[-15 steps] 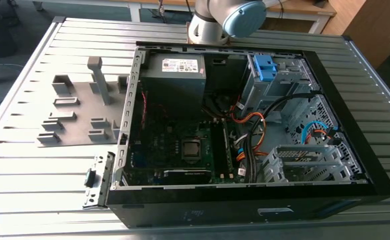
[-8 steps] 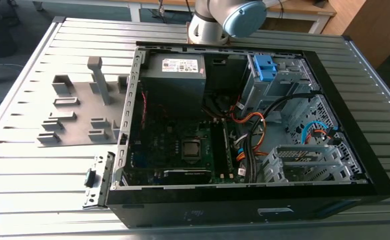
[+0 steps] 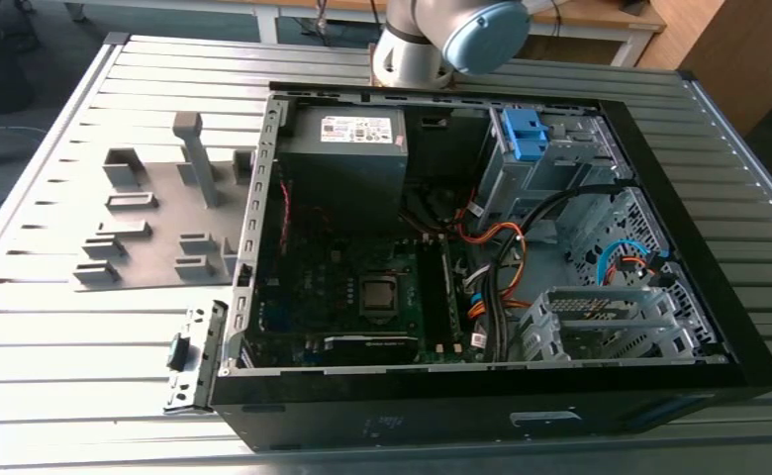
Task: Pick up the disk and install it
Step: 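Pick up the disk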
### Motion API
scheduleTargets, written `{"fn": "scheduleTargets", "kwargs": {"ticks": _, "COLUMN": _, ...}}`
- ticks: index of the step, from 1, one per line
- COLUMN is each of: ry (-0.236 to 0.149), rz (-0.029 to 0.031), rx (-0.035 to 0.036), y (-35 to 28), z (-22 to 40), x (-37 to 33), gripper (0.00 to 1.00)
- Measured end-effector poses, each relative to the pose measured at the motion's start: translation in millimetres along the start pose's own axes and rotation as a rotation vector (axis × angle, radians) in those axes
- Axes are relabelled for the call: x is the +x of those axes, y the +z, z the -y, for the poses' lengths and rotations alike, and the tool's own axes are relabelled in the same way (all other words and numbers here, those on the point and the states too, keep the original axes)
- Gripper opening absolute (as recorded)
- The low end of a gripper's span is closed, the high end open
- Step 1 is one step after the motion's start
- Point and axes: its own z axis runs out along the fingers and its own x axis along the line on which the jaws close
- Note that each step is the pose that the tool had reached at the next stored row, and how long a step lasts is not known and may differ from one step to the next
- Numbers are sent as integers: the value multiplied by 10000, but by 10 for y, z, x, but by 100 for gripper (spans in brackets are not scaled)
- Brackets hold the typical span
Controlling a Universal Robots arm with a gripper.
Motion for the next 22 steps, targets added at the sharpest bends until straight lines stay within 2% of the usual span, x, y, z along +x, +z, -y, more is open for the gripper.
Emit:
{"fn": "scheduleTargets", "kwargs": {"ticks": 7, "ry": 0, "rz": -7, "rx": -8, "y": 37, "z": 226, "x": -6, "gripper": 36}}
{"fn": "scheduleTargets", "kwargs": {"ticks": 19, "ry": 1, "rz": -8, "rx": -28, "y": 75, "z": 553, "x": -17, "gripper": 36}}
{"fn": "scheduleTargets", "kwargs": {"ticks": 20, "ry": 2, "rz": -9, "rx": -39, "y": 85, "z": 680, "x": -22, "gripper": 36}}
{"fn": "scheduleTargets", "kwargs": {"ticks": 22, "ry": 2, "rz": -9, "rx": -43, "y": 89, "z": 734, "x": -24, "gripper": 36}}
